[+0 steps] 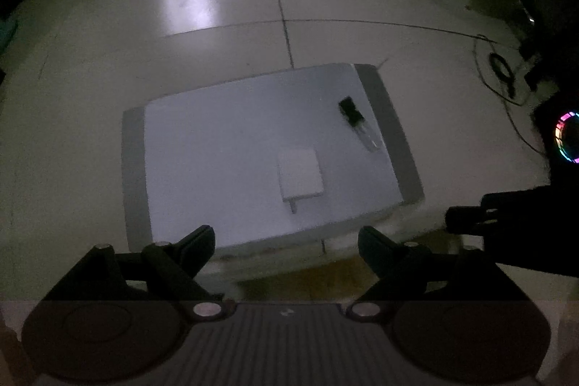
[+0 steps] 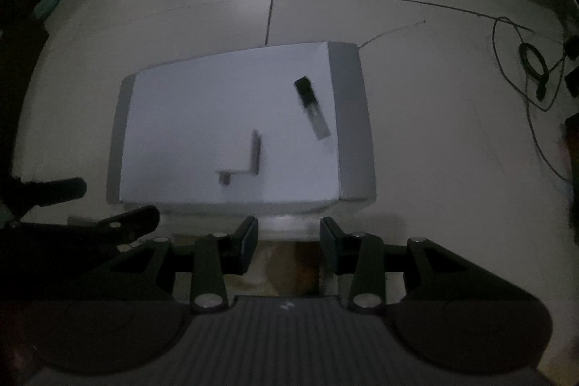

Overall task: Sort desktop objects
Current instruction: 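Grasp the white cube with the left gripper while the right grasps the clear vial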

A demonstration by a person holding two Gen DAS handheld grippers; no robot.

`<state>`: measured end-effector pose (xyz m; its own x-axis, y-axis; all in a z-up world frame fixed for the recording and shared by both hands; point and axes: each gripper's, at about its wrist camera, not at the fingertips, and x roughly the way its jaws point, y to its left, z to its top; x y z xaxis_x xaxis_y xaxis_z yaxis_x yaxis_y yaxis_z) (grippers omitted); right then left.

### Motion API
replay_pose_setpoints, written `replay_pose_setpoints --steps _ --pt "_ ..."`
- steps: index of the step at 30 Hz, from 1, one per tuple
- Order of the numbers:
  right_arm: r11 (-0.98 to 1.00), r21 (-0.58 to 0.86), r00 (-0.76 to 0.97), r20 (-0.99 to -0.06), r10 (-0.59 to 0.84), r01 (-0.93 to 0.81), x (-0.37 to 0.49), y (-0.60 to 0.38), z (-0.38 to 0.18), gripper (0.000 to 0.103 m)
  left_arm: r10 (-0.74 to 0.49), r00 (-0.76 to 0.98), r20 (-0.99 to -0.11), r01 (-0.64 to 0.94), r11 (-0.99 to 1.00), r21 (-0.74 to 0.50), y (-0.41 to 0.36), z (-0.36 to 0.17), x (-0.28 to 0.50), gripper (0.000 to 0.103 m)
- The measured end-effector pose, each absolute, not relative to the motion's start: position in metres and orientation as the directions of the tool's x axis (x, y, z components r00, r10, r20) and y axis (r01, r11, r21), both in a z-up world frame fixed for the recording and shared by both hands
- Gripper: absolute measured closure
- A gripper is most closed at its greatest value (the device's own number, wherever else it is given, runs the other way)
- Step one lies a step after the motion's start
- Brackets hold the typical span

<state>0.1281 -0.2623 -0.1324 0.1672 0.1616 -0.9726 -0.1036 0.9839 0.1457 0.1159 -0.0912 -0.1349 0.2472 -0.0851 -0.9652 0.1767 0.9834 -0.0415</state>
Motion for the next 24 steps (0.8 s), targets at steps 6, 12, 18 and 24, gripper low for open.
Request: replay_pose_setpoints --steps 6,12,18,24 --pt "0.98 0.148 0.188 -0.967 0.171 -0.131 0.159 -0.276 -0.162 0.05 -0.069 0.246 -0.967 0.15 0.988 -0.032 -0.095 -0.172 0.142 0.017" --pt "0.97 0.132 0.222 -0.959 0.177 -0.204 0.189 -0.286 -0.192 0.031 -0.063 0.24 -0.969 0.113 0.993 -0.036 -0.099 -0.212 0.158 0.017" --pt "0.972 0.119 0.248 -0.954 0.168 -0.203 0.213 -0.289 -0.224 0.031 -0.077 0.209 -0.975 0.095 0.994 -0.058 -0.101 -0.247 0.176 0.021" --pt "0.97 0.114 0.221 -0.962 0.161 -0.214 0.231 -0.287 -0.254 0.031 -0.099 0.18 -0.979 0.084 0.993 -0.085 -0.104 -0.269 0.19 0.023"
